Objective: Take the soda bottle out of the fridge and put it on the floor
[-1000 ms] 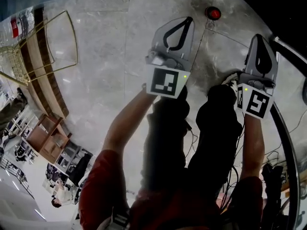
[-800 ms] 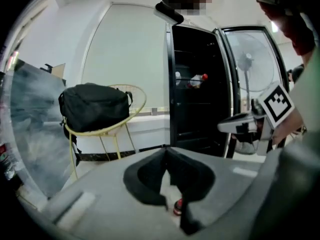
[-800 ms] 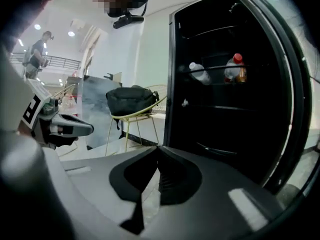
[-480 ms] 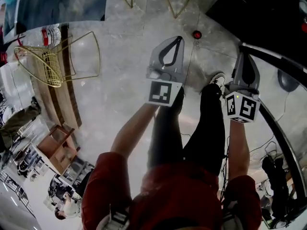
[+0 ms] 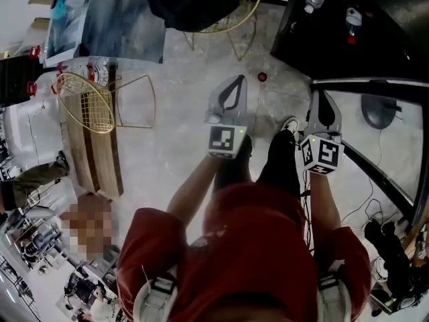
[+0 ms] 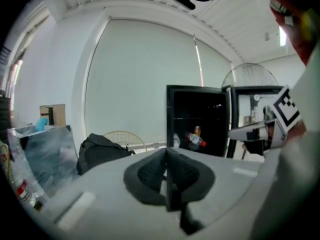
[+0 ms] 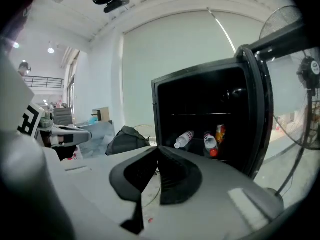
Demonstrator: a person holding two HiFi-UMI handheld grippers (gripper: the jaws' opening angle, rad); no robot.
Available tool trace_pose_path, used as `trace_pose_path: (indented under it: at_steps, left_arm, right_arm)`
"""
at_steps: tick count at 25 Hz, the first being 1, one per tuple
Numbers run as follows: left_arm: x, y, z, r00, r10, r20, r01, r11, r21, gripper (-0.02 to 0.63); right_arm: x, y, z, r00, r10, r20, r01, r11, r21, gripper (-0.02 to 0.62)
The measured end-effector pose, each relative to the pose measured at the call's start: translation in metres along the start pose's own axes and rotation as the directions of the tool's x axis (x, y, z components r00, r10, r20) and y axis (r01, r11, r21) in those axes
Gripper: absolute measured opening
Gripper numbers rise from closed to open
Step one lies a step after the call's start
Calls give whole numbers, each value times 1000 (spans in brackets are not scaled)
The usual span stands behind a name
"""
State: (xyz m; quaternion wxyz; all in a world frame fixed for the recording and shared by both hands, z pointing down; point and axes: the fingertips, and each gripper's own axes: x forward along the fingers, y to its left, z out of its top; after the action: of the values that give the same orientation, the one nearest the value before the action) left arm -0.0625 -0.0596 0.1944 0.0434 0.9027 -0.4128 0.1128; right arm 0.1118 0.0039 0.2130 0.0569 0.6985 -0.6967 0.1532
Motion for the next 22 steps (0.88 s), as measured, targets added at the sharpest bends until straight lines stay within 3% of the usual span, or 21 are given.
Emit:
trace_pose_path:
  at_steps: [5,9,13,22]
  left_arm:
    - [-17,-19,71,999,5,51,-6,1000,17,0]
    - [-25,-38,102,997,-41,61,37,997,69,0]
    - [-29,-44,129,996,-52,72,45,995,90,0]
    - [-26,-49,154,992,-61,106,48,991,123,0]
  right_arm:
    - [-40,2,54,1000,10,19,-9,1000,-23,2]
    - [-63,1,94,998,24,53,-23,999,-35,2]
    - [-75,-1,135,992,29,120,-15,994,-112,2]
    - [-79,-14,155,987,-8,160,32,988,-151,2]
